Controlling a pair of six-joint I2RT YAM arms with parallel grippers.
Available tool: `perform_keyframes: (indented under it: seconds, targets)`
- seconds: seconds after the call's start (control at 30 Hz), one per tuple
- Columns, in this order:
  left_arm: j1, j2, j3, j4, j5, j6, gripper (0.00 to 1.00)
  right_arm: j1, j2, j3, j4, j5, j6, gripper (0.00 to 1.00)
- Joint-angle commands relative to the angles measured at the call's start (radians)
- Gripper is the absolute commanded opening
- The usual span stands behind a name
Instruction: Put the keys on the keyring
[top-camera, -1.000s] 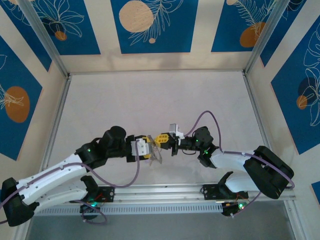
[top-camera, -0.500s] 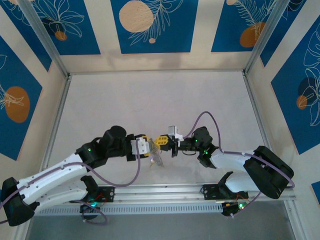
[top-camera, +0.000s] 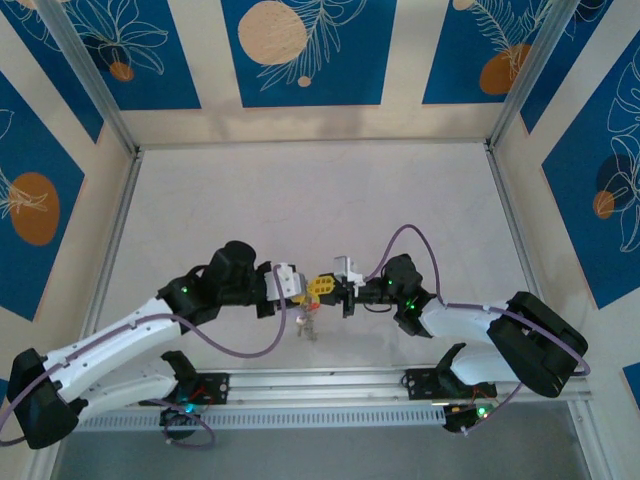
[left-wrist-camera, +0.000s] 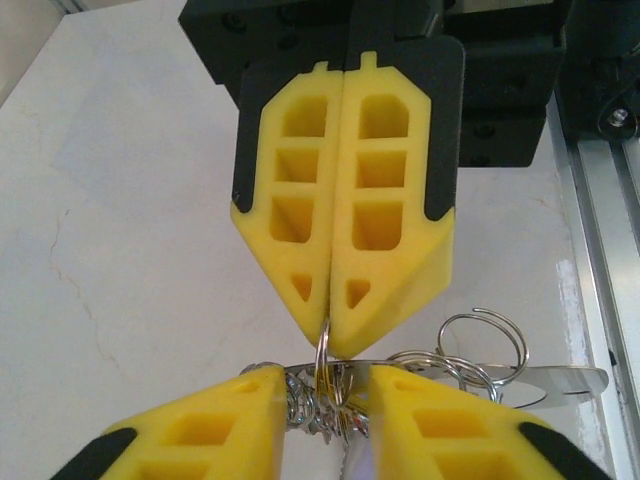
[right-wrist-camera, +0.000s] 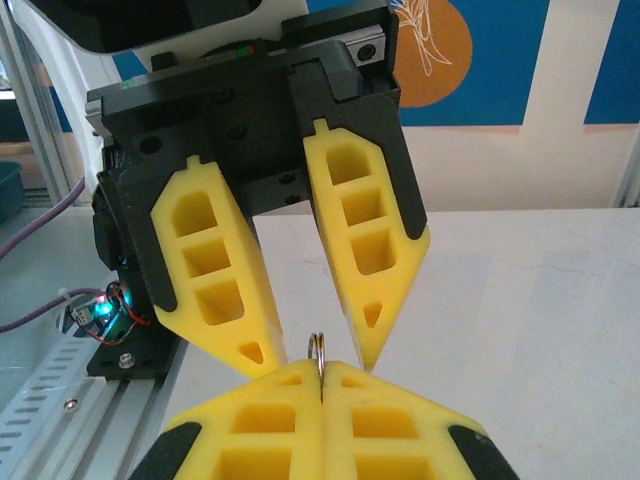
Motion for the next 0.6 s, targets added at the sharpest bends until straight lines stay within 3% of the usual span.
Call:
perform_keyframes:
  seconds: [0.0, 0.3, 0.47, 0.57]
  targets:
    - [0.013, 0.016, 0.044, -0.021, 0.052, -0.006, 0.22, 0.008, -0.001, 0.029, 0.014, -0.005, -0.03, 0.0]
    - [0.021, 0.051, 0.072, -0.067, 0.072, 0.021, 0.0, 0.012, -0.001, 0.03, -0.016, -0.001, -0.061, 0.0]
    - [0.022, 0.065, 0.142, -0.188, 0.046, 0.082, 0.0, 0.012, -0.033, 0.026, -0.099, 0.009, -0.119, 0.0]
    - [0.022, 0.105, 0.239, -0.331, 0.018, 0.142, 0.0, 0.007, -0.072, 0.049, -0.223, 0.003, -0.17, 0.12]
